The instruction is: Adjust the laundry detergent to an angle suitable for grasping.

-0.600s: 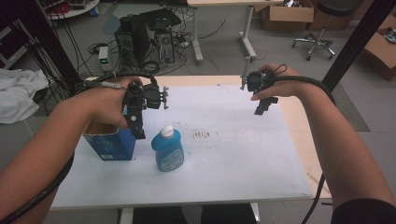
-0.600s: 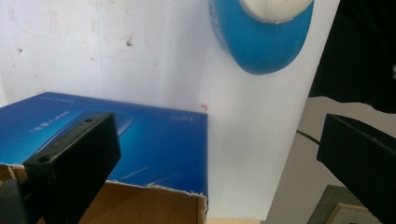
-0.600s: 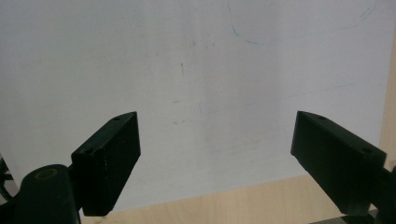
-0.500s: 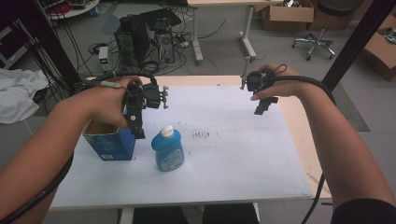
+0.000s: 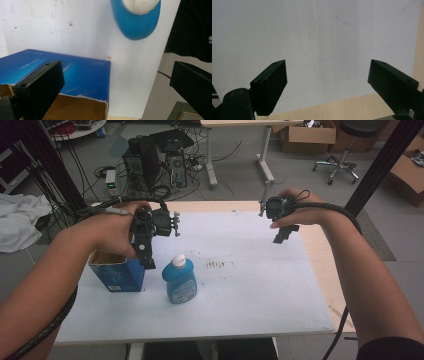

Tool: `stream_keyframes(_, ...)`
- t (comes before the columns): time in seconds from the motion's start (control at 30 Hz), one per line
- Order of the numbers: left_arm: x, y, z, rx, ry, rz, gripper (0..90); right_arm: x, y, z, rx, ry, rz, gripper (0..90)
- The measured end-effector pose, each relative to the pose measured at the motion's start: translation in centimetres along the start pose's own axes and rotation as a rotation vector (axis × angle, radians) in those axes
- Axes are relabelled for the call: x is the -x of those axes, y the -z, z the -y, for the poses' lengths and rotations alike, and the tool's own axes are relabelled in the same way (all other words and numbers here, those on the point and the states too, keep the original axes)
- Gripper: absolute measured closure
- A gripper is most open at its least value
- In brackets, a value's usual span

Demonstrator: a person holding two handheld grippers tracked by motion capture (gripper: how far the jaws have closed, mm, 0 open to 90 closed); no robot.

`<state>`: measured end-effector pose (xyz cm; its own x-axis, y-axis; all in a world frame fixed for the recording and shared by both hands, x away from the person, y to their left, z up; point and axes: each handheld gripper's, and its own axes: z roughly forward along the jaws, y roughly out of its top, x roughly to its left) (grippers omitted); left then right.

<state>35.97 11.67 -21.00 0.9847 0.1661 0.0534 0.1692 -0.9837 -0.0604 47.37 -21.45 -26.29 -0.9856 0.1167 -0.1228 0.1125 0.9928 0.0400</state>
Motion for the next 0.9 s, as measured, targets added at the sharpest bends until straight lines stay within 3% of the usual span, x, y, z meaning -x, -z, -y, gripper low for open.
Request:
stream_keyframes(0.4, 1.1, 0.3, 1.2, 0.047, 0.027, -0.004, 0.1, -0.5, -0.2, 0.1, 0.008, 0.007, -0.002, 15.9)
stream_keyframes(0.63, 1.2, 0.4, 1.6, 0.099, 0.032, -0.002, 0.1, -0.6, -0.2, 0.1, 0.011, 0.008, 0.001, 15.9)
stream_keyframes(0.7, 1.1, 0.4, 2.1, 0.165, 0.044, -0.004, 0.1, -0.6, -0.3, 0.1, 0.012, 0.006, 0.0, 15.9)
stream_keyframes(0.77, 1.0, 0.4, 2.4, 0.184, 0.043, -0.006, 0.1, -0.6, -0.3, 0.1, 0.012, 0.006, 0.001, 15.9)
stream_keyframes(0.8, 1.0, 0.3, 2.8, 0.242, 0.056, 0.0, 0.1, -0.6, -0.4, 0.2, 0.013, 0.005, -0.001, 16.0)
stream_keyframes(0.83, 1.0, 0.3, 2.8, 0.242, 0.056, 0.0, 0.1, -0.6, -0.4, 0.2, 0.013, 0.005, -0.001, 16.0)
stream_keyframes(0.9, 1.0, 0.2, 3.4, 0.309, 0.061, 0.002, 0.1, -0.5, -0.5, 0.2, 0.015, 0.003, -0.003, 15.9)
